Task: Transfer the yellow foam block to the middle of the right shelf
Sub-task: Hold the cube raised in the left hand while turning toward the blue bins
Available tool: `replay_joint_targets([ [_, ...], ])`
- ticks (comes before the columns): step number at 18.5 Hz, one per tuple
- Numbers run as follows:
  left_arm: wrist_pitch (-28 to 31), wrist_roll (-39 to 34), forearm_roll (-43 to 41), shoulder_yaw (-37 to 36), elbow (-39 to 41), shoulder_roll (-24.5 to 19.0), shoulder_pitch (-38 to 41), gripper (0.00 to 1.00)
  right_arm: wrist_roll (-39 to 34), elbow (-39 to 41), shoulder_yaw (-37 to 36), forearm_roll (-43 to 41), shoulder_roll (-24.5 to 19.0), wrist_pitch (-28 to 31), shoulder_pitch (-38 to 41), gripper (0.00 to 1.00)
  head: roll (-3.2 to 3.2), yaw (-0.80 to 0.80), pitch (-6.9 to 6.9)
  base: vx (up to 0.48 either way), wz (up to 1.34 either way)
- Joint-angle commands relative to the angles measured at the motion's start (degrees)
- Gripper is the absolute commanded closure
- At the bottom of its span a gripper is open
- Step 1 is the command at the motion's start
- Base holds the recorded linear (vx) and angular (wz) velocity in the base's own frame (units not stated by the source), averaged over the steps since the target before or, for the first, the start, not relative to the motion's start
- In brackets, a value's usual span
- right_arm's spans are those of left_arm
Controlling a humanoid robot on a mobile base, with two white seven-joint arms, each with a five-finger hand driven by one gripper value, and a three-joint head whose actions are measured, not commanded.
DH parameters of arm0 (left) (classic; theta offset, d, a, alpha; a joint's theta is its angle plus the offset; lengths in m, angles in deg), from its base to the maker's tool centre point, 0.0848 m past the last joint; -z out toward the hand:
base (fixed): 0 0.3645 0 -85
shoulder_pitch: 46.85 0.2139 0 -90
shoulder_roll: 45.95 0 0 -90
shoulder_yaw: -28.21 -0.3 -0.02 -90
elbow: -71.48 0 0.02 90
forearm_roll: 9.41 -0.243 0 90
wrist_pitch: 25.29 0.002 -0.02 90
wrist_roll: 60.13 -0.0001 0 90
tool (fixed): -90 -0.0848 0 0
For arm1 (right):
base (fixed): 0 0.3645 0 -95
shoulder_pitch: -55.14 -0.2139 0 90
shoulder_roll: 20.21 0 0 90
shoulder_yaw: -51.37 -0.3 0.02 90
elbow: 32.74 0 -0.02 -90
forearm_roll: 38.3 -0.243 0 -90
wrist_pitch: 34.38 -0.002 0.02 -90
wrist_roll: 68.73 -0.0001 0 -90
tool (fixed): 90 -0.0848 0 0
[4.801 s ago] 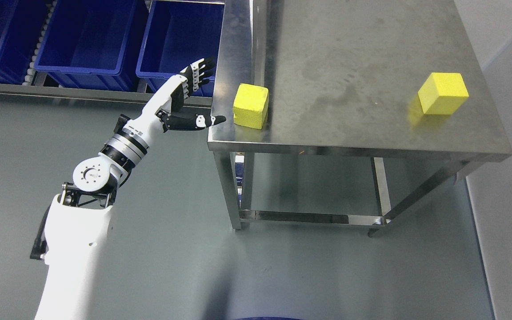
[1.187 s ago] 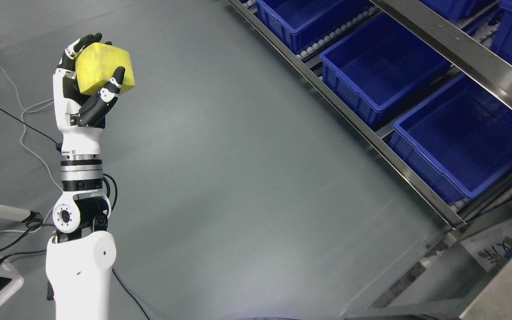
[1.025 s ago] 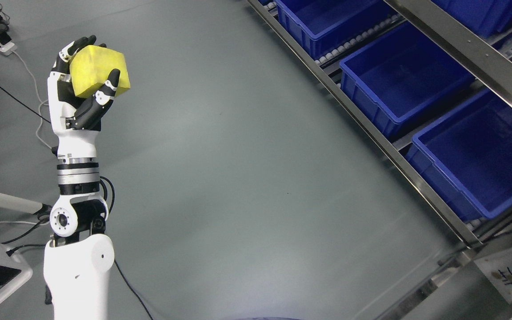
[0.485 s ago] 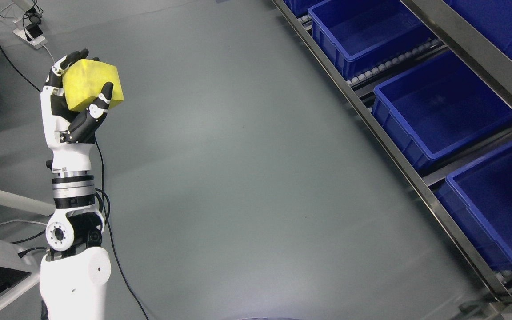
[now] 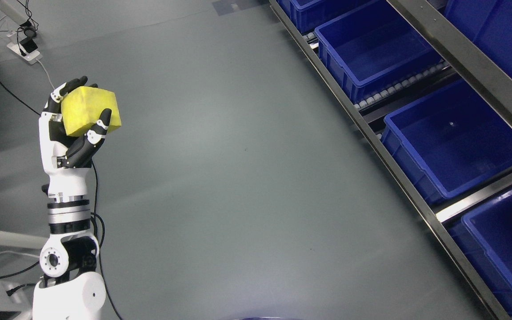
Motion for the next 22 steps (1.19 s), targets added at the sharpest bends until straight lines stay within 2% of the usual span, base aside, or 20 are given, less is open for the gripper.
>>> replay_joint_targets([
  [1, -0.6, 0.7, 0.0, 5.5, 2.7, -1.1, 4.2, 0.63, 0.0, 1.0, -0.7, 0.2, 1.0, 0.0, 1.4, 0.00, 0.00, 0.00, 0.00, 0.342, -0.01],
  [10, -0.3, 0.7, 0.0, 4.8, 2.6, -1.4, 2.4, 0.63, 0.0, 1.0, -0.7, 0.2, 1.0, 0.0, 1.3, 0.00, 0.00, 0.00, 0.00, 0.377, -0.13],
  [22, -0.4, 1.4, -0.1, 1.7, 2.7, -1.8, 0.9, 0.63, 0.0, 1.0, -0.7, 0.2, 1.0, 0.0, 1.4, 0.00, 0.00, 0.00, 0.00, 0.387, -0.50],
])
